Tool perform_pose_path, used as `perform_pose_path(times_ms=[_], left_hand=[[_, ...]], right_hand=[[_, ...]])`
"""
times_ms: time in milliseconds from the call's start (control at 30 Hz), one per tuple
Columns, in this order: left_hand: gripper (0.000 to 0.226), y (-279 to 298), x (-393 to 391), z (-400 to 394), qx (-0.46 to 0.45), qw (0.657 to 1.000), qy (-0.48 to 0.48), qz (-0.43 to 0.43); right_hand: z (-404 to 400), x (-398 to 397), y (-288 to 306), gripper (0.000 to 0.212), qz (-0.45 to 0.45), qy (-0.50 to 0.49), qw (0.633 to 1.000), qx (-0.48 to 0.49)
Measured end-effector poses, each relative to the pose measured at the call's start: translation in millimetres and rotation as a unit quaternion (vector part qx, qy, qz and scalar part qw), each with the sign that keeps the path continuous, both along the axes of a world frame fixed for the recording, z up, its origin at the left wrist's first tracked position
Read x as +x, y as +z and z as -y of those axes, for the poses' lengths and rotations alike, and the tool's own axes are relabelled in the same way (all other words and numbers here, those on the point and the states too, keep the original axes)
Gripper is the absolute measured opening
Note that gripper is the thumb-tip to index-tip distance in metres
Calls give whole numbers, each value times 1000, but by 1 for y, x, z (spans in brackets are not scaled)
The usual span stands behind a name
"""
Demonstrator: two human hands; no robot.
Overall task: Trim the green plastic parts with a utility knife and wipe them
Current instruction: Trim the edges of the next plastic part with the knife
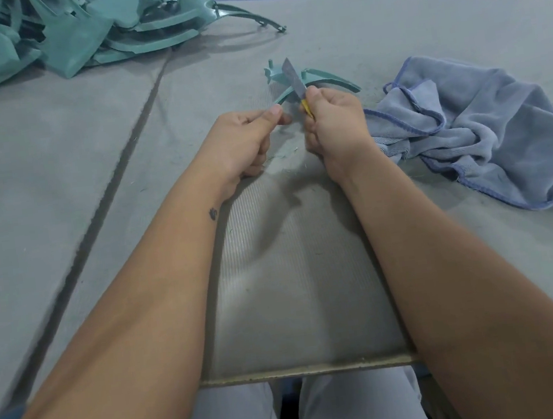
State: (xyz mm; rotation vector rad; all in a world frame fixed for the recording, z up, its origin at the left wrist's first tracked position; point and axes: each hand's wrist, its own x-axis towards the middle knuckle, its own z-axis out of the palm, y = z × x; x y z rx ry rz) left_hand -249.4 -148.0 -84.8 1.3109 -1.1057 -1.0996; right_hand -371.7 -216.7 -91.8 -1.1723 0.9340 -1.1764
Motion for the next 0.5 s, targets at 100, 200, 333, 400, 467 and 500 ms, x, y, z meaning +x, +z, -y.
perform_pose_path(times_ms=[100,200,333,400,467,500], left_hand=[[24,-1,5,-1,1,1000,-18,3],[22,1,15,-5,11,998,-41,36],[19,5,19,-10,-6,980,-68,189],[20,7,17,-12,-17,949,-69,309],[20,10,15,-12,-24,916,-48,398],[20,11,13,-11,-31,907,-24,419]], right_hand=[[3,-1,2,36,39,-32,998,47],[4,-4,4,35,51,-34,996,69],[1,-5,2,31,36,-15,997,63],[1,-6,1,30,32,-4,998,57],[2,-7,0,32,24,6,999,47],[2,-7,-1,31,16,14,999,36]])
